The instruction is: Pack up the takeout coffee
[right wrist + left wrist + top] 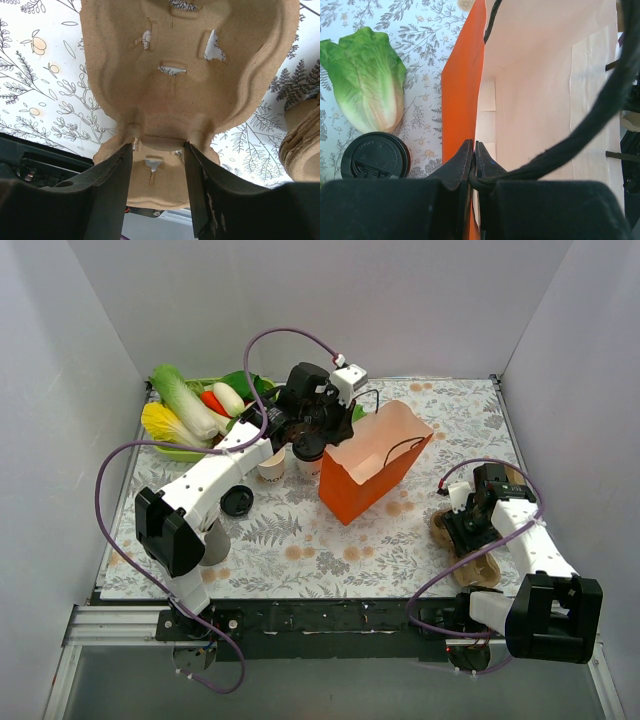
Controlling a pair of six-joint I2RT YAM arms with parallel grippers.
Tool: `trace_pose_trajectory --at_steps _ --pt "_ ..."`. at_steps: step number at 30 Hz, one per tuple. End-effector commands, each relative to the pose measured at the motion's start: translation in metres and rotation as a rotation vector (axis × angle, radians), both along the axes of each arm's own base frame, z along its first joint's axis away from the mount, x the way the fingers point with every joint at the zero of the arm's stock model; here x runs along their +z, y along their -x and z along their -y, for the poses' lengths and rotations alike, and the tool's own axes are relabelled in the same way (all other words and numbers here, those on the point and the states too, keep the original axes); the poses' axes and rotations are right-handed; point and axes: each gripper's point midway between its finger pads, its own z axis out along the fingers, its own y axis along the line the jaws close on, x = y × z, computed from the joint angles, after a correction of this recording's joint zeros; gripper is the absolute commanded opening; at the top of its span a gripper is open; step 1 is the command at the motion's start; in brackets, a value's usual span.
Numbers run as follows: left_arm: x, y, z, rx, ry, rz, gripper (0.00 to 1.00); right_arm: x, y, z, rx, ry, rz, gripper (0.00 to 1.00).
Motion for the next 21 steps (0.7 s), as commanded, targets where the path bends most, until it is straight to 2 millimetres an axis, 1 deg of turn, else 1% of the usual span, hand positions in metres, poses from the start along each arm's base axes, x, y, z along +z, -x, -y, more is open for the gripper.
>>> trace_pose_trajectory --at_steps 1,3,7,11,13,18,21 --pt "0.0241 0.0169 -0.0081 -0.021 0.043 0.022 0.0 0.0019 -0.0135 0.0025 -0.013 0.005 0.032 0.53" --pt "0.0212 0.0178 -0.0084 -0.022 0.04 0.016 0.0 0.0016 -0.0129 0.0036 -0.017 0.008 0.026 0.53" --pt "0.0221 0.0172 -0.0074 -0.022 0.044 0.017 0.0 0.0011 -0.0139 0.0046 -0.03 0.012 0.025 0.52" --pt "0.0225 0.0179 -0.0064 -0.027 0.045 0.016 0.0 0.0084 -0.0206 0.0034 -0.054 0.0 0.047 0.51" --pt "0.0218 0.0178 -0.0073 -0.025 0.044 0.014 0.0 0.0077 -0.0194 0.0037 -0.066 0.001 0.039 0.54" --pt "0.0186 0.0182 -0.0063 -0.03 0.042 0.008 0.0 0.0004 -0.012 0.0015 -0.085 -0.012 0.008 0.56" --pt "0.0189 0.0184 -0.0072 -0.028 0.04 0.01 0.0 -0.0016 -0.011 -0.0006 -0.096 -0.026 0.003 0.56"
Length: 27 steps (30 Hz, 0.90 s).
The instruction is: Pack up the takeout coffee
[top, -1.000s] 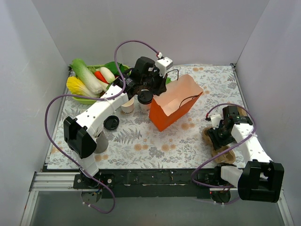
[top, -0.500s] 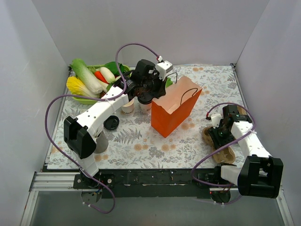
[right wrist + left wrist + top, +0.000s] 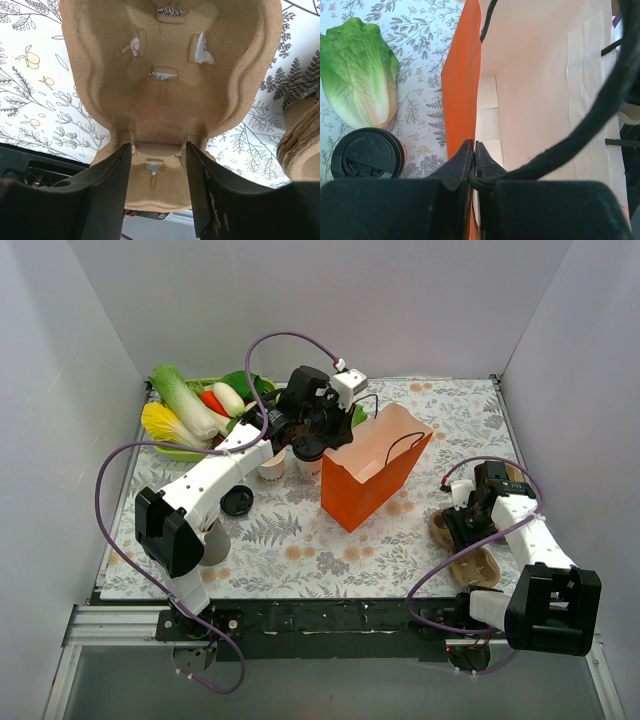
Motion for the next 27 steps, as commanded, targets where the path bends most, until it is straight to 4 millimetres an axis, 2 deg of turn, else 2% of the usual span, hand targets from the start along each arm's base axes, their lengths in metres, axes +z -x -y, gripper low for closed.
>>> trace_pose_trajectory --at_steps 1,11,17,20,23,24,26,27 --pt "0.032 0.01 -0.006 -0.008 0.052 0.048 0.0 0.001 -0.004 -0.004 -0.032 -0.03 0.009 0.56" --pt "0.03 0.01 -0.007 -0.006 0.045 0.05 0.0 -0.007 0.012 -0.001 -0.086 -0.029 -0.042 0.51" --pt "0.032 0.009 -0.007 -0.007 0.047 0.056 0.0 -0.001 0.004 0.003 -0.106 -0.028 -0.02 0.41" --pt "0.031 0.01 -0.007 -0.012 0.046 0.053 0.0 0.007 -0.001 0.004 -0.117 -0.041 0.006 0.31" --pt "0.03 0.013 -0.005 -0.035 0.045 0.052 0.0 0.027 -0.012 0.003 -0.109 -0.075 0.049 0.29" --pt "0.032 0.015 -0.006 -0.044 0.047 0.055 0.0 0.041 -0.023 0.005 -0.107 -0.073 0.093 0.27" --pt "0.033 0.024 -0.004 -0.104 0.048 0.057 0.0 0.061 -0.032 0.006 -0.102 -0.075 0.129 0.21" --pt "0.033 0.028 -0.004 -0.129 0.045 0.056 0.0 0.084 -0.048 0.007 -0.094 -0.075 0.197 0.2"
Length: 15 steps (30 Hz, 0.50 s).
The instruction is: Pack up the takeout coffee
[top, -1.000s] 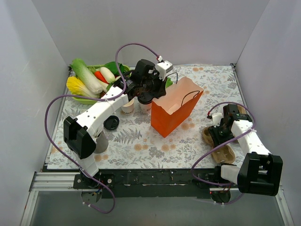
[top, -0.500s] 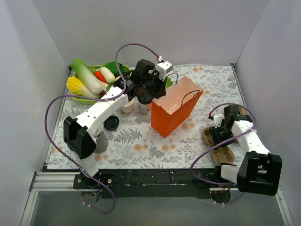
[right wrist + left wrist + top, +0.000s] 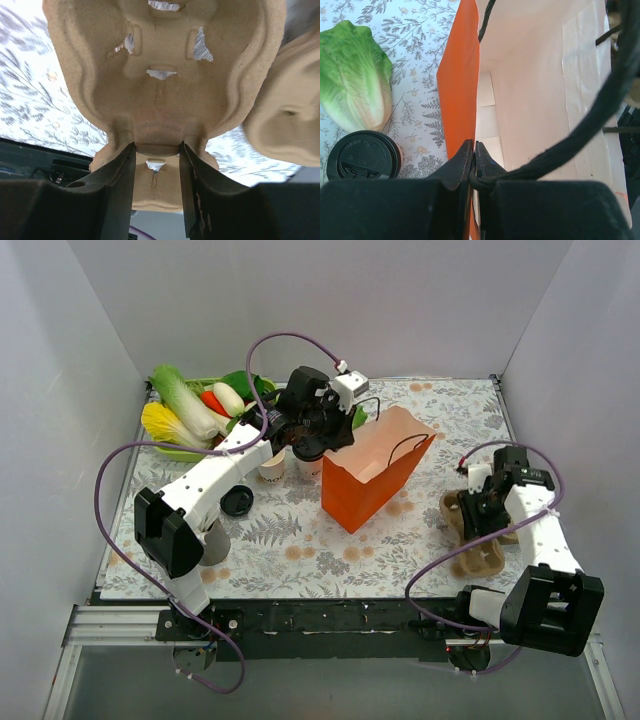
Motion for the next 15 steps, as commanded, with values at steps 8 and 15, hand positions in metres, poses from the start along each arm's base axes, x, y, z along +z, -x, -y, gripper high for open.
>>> trace_pose_trajectory --at_steps 8,15 --pt "0.036 0.064 -0.018 -0.314 -0.007 0.081 0.0 0.182 -0.098 -0.036 0.163 -0.195 0.536 0.01" --pt "0.043 0.075 -0.022 -0.381 0.0 0.133 0.0 0.322 -0.127 -0.103 0.453 -0.538 0.947 0.01"
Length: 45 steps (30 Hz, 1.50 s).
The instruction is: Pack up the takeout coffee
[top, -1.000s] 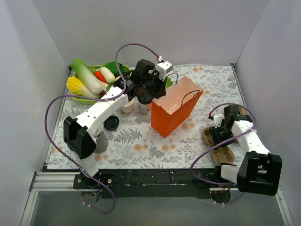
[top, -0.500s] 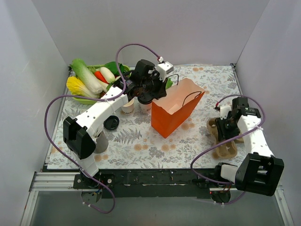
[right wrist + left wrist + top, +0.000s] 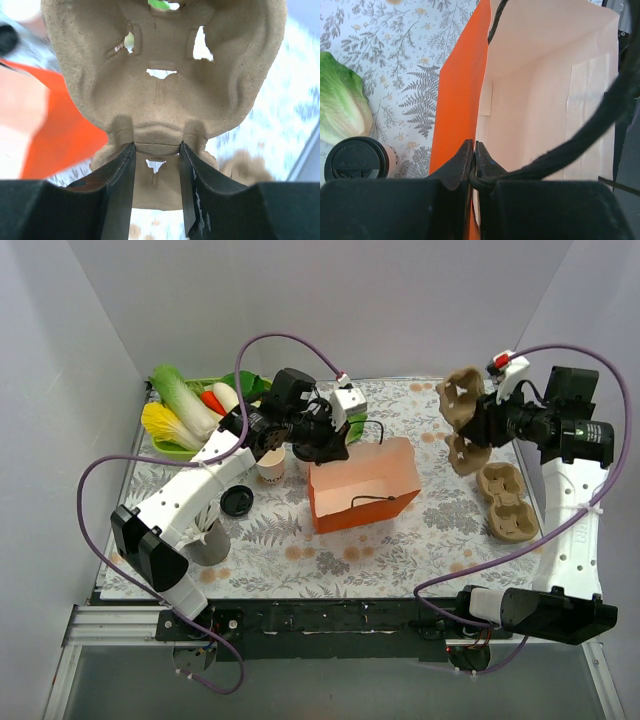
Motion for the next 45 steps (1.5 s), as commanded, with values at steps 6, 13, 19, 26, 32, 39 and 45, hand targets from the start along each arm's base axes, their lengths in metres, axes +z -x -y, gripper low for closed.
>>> trace_pose_trajectory --at_steps 6,13,19,26,32,39,45 --pt "0.01 0.014 -0.002 -0.077 0.03 0.025 0.25 0.14 0.017 -0.09 0.482 -0.437 0.301 0.01" --pt "0.009 0.015 0.004 -0.113 0.072 -0.035 0.22 0.181 0.024 -0.102 0.579 -0.461 0.363 0.01" --pt "0.071 -0.001 0.007 -0.005 0.226 0.081 0.83 0.178 0.024 -0.107 0.622 -0.467 0.365 0.01" --pt "0.153 -0.047 -0.055 0.44 0.367 0.242 0.96 0.16 0.019 -0.143 0.735 -0.396 0.384 0.01" --pt "0.197 -0.076 -0.132 0.793 0.408 0.427 0.98 0.146 -0.004 -0.17 0.818 -0.326 0.408 0.01" --pt "0.201 -0.088 -0.174 0.941 0.372 0.529 0.98 0.132 0.016 -0.207 0.989 -0.204 0.441 0.01" --pt "0.192 -0.093 -0.186 0.977 0.352 0.535 0.98 0.116 0.044 -0.214 1.063 -0.11 0.525 0.01"
